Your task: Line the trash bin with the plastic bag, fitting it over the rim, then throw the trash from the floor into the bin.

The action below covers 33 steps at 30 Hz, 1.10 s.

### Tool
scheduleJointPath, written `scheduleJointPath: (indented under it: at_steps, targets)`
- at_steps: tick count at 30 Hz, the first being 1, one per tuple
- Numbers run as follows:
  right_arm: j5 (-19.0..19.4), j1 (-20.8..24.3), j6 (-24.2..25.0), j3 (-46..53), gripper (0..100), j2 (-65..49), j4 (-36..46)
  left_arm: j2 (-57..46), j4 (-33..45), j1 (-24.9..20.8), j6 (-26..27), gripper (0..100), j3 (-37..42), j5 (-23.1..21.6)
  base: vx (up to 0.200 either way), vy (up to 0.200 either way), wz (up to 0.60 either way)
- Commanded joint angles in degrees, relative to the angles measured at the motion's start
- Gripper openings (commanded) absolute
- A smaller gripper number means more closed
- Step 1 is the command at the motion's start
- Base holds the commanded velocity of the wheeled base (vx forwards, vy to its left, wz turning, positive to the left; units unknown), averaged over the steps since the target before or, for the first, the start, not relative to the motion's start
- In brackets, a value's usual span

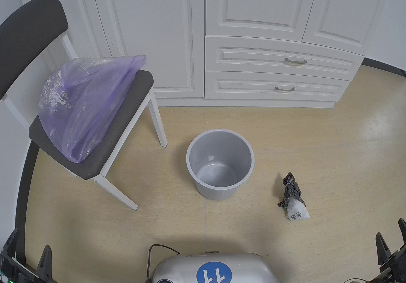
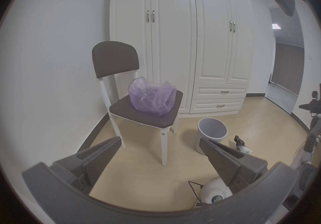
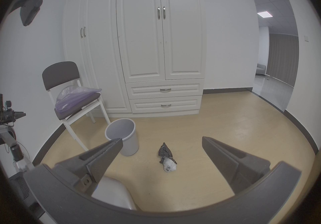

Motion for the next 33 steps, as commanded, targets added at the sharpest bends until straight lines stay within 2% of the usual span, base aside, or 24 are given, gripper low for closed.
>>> scheduleJointPath:
  at_steps: [1, 13, 18, 21, 23, 27, 30, 32, 33]
  targets:
    - [0.00, 0.02, -0.03, 0.84, 100, -0.93, 0.00, -0.93, -0.01, 0.01, -0.01, 100, 0.92, 0.01, 0.000, 0.000, 0.00]
    - [-0.18, -0.15, -0.56, 0.84, 100, -0.84, -0.09, -0.93, -0.10, 0.10, 0.69, 100, 1.01, -0.26, 0.000, 0.000, 0.00]
    - [0.62, -0.15, -4.34, 0.92, 100, -0.84, -0.53, -0.93, -0.36, 0.19, 1.31, 100, 1.01, -0.43, 0.000, 0.000, 0.00]
    - [0.53, -0.24, -3.37, 0.92, 100, -0.84, -0.70, -0.93, -0.19, 0.19, -1.50, 100, 0.92, 0.62, 0.000, 0.000, 0.00]
    - [0.09, -0.07, -0.73, 0.92, 100, -0.93, -0.70, -0.93, -0.36, 0.10, -4.32, 100, 0.84, 2.73, 0.000, 0.000, 0.00]
    - [0.09, -0.07, -0.73, 1.01, 100, -0.93, -0.70, -0.93, -0.45, 0.10, -4.05, 100, 0.92, 2.91, 0.000, 0.000, 0.00]
    - [1.49, -0.15, -4.16, 0.75, 100, -0.84, -1.05, -0.93, -0.62, 0.10, -0.98, 100, 1.01, 2.56, 0.000, 0.000, 0.00]
    - [3.34, -0.15, -4.51, -0.39, 100, -0.84, -2.55, -0.93, -0.80, 0.10, 0.17, 100, 1.01, 1.94, 0.000, 0.000, 0.00]
    - [6.33, -0.15, -2.84, -4.79, 100, -0.84, -6.15, -0.93, -1.06, 0.10, 0.69, 100, 1.01, 1.06, 0.000, 0.000, 0.00]
